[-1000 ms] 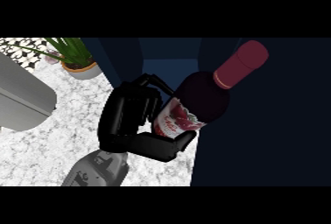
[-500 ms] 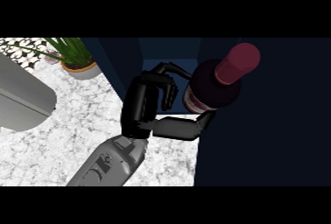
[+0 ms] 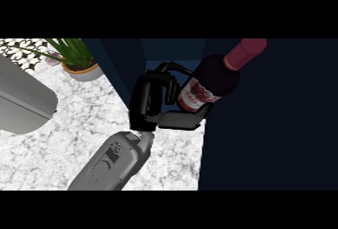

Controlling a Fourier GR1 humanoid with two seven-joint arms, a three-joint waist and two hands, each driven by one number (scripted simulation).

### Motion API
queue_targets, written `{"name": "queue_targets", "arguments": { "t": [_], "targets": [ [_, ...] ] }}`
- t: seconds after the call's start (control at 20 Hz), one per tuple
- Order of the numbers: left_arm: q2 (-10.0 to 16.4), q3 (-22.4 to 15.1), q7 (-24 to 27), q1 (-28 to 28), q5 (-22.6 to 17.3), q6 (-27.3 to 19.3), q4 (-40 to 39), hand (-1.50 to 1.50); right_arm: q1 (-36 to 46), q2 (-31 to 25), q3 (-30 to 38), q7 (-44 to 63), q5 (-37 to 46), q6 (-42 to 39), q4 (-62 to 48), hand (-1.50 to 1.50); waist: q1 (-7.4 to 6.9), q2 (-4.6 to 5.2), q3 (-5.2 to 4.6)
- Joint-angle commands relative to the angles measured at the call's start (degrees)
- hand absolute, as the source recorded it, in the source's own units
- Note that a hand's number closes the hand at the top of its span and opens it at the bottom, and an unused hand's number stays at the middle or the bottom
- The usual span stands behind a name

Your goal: Pick up the wine, place it into the cabinet and close the cabinet

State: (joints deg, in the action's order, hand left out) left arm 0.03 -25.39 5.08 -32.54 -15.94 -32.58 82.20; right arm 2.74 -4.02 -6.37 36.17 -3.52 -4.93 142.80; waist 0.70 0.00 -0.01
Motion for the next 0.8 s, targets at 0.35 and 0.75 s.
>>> {"name": "queue_targets", "arguments": {
  "t": [0.35,0.75],
  "targets": [
    [0.0,-2.9,7.2,1.0,-3.6,-2.7,-7.0,1.50,-2.7,-0.9,1.2,3.2,-3.8,0.6,8.8,-1.50,0.08,-0.04,0.01],
    [0.0,-0.7,15.6,-2.1,-2.9,-1.9,-18.1,1.50,-2.9,0.5,0.4,1.4,-3.0,-0.1,6.8,-1.50,0.43,0.08,0.00]
  ]
}}
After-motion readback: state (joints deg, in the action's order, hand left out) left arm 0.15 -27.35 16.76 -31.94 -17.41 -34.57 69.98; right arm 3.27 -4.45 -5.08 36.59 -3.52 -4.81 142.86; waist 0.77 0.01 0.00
